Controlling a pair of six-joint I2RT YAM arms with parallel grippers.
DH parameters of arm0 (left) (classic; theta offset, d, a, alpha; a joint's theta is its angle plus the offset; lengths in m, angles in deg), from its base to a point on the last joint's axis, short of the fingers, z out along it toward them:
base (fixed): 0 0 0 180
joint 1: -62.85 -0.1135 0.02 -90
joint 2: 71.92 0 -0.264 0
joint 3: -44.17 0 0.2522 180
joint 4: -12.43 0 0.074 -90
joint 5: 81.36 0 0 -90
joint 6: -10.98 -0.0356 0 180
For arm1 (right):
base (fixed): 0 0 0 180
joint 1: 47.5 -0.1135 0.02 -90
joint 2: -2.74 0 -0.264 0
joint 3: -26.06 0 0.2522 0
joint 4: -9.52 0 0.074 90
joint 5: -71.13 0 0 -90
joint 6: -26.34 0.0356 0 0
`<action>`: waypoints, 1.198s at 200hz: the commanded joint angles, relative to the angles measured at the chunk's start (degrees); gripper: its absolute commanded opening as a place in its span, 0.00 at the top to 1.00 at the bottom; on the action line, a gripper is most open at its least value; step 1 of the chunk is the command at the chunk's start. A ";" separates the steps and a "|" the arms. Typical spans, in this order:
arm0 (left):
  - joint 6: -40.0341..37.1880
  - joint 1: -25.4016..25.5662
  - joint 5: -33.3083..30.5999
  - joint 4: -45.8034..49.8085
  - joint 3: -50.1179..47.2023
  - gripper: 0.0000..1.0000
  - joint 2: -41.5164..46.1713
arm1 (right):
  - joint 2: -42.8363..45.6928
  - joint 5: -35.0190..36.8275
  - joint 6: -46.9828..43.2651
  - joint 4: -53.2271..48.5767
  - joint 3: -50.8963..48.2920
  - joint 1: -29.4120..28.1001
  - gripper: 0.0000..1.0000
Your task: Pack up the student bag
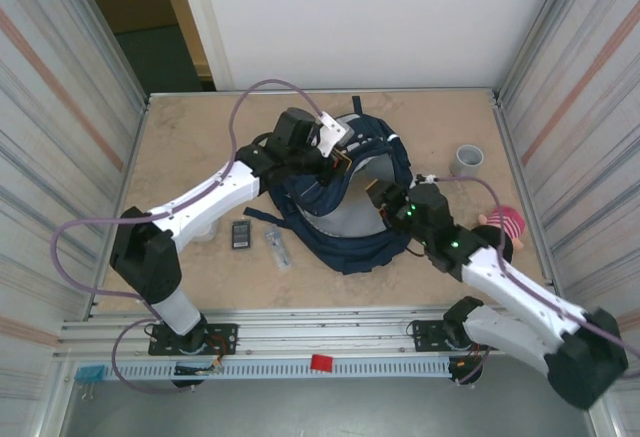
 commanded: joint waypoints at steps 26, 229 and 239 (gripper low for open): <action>-4.73 3.10 -1.36 -3.46 -4.56 1.00 -7.56 | 12.05 4.65 -11.70 -24.39 2.99 0.66 0.46; 47.65 -3.07 -18.26 27.91 -26.21 0.12 22.14 | -4.60 -3.50 -32.41 -20.20 14.22 -1.33 0.39; 46.94 -5.50 -18.71 28.49 -29.49 0.12 23.43 | -4.99 -3.75 -32.61 -20.12 14.22 -1.67 0.39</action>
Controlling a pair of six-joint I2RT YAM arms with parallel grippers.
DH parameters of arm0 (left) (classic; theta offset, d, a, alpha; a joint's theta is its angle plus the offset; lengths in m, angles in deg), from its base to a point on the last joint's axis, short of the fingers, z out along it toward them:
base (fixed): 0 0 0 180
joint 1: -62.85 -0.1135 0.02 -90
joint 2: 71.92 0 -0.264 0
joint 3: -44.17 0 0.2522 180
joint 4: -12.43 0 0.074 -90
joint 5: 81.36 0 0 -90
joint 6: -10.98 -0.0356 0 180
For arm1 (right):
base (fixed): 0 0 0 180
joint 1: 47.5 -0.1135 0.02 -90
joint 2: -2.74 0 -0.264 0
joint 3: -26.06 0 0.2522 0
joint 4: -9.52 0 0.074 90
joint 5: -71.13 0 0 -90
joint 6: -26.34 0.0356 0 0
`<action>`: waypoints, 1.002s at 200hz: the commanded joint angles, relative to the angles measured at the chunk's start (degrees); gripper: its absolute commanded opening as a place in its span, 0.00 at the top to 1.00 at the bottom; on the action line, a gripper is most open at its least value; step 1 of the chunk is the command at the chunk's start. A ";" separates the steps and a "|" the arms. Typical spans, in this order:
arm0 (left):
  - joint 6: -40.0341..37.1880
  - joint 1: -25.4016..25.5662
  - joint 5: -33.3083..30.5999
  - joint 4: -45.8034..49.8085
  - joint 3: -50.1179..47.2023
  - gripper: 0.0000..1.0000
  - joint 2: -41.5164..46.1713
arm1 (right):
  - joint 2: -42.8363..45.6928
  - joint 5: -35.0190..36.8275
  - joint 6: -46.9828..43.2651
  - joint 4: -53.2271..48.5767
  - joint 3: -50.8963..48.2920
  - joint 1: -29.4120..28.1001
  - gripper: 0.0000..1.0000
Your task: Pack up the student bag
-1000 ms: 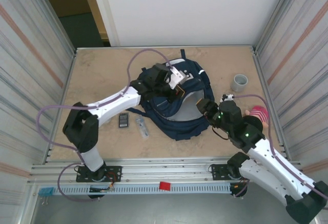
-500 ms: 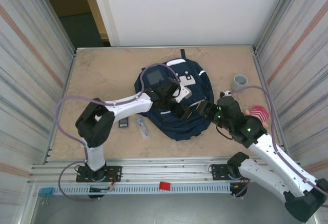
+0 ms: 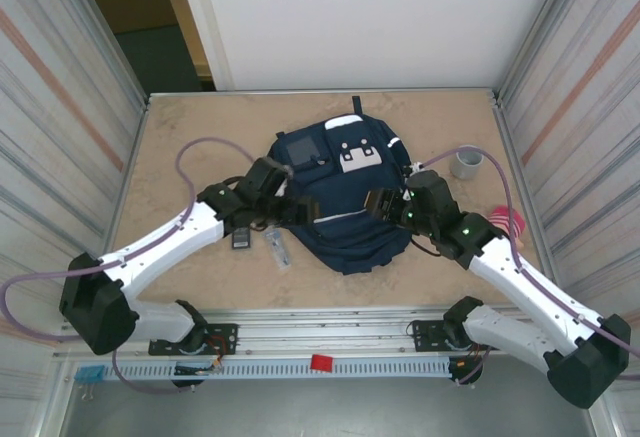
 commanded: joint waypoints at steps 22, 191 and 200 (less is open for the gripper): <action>4.07 -10.36 -2.60 8.37 -11.99 0.13 4.20 | -1.07 -1.79 -2.04 2.36 0.35 -1.69 0.38; -10.50 -18.08 -6.34 -0.35 -7.58 0.31 -17.80 | -2.27 -2.44 -2.83 2.50 0.29 -3.45 0.38; -10.63 -18.08 -5.51 -0.56 -7.55 0.35 -18.16 | -2.32 -2.70 -3.04 2.69 0.16 -3.38 0.38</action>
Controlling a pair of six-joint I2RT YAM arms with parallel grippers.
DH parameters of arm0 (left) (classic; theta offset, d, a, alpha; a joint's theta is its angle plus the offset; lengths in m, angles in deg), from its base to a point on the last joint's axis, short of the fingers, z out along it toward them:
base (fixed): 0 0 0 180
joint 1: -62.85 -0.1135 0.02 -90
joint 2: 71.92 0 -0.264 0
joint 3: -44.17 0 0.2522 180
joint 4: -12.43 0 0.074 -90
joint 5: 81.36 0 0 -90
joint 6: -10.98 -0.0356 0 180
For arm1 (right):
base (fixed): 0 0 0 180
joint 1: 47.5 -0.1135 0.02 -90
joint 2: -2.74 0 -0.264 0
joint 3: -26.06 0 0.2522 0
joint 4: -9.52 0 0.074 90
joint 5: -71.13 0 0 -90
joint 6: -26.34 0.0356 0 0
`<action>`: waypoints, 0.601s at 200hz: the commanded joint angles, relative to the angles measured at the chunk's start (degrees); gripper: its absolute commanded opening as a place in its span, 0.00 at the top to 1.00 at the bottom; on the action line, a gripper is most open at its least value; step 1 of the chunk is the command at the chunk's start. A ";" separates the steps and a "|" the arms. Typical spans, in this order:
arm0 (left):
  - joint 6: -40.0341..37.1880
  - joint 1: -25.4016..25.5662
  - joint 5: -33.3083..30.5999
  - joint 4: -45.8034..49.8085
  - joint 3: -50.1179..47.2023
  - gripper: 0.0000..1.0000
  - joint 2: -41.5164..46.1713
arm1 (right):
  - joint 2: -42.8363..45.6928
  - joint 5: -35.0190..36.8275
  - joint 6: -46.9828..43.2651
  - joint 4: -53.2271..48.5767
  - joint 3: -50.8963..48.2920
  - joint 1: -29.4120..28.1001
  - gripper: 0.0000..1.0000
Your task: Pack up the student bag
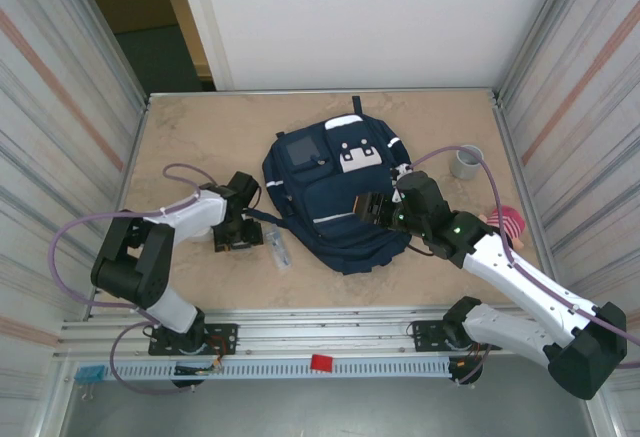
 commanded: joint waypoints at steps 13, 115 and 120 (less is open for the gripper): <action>-0.62 -0.82 0.88 -5.09 0.84 0.42 -2.51 | -0.46 -1.81 -2.80 1.80 -0.59 -0.48 0.38; -17.96 0.29 17.08 -17.47 -5.23 0.57 19.02 | -17.15 -25.51 -7.35 5.51 5.17 2.51 0.37; -20.16 0.63 18.02 -18.43 -5.29 0.57 19.73 | -17.85 -26.74 -7.75 5.49 5.56 2.82 0.37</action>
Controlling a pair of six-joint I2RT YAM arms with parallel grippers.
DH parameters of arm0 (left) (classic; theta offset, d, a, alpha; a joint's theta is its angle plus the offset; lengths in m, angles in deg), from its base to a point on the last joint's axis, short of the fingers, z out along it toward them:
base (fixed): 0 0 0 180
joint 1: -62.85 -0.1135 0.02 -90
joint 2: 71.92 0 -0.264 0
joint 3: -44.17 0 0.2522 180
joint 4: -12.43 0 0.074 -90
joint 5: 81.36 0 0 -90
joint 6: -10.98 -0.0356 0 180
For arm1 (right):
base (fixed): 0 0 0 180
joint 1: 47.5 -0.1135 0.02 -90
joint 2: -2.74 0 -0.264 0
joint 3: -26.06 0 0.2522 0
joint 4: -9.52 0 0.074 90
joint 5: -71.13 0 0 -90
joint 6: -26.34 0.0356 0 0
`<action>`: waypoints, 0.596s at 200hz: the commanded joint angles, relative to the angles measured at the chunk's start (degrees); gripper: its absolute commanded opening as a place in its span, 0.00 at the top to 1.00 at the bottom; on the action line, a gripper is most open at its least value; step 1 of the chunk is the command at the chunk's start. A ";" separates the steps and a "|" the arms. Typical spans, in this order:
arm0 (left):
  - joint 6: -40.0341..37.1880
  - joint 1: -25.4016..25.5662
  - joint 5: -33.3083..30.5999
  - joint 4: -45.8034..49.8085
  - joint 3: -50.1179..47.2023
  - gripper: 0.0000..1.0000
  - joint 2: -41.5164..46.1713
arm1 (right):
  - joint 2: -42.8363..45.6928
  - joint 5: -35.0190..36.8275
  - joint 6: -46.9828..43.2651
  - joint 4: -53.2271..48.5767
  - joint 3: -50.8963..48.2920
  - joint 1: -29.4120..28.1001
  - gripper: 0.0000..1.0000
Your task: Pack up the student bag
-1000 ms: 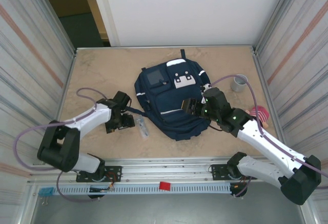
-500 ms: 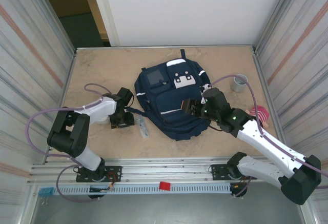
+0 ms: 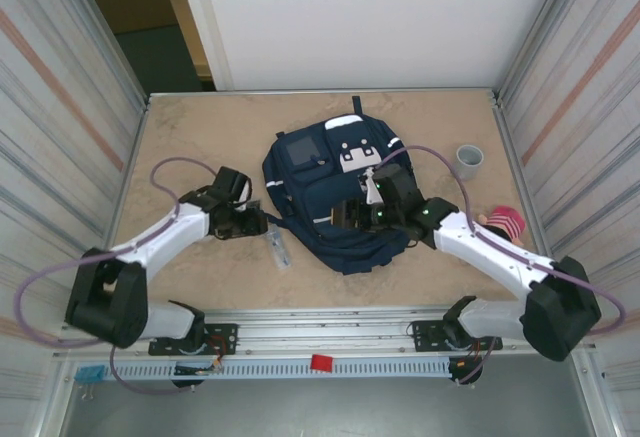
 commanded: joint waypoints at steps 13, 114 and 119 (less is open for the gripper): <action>-18.63 2.48 11.44 -10.51 -0.92 0.58 5.88 | -3.88 -11.12 -4.36 -0.04 4.73 2.28 0.37; -41.11 14.35 21.01 -13.98 3.67 0.58 0.98 | -11.56 -21.58 -4.44 1.02 9.07 3.49 0.41; -41.05 14.57 21.14 -14.19 3.87 0.57 0.66 | -11.94 -22.32 -4.23 1.50 9.06 3.50 0.42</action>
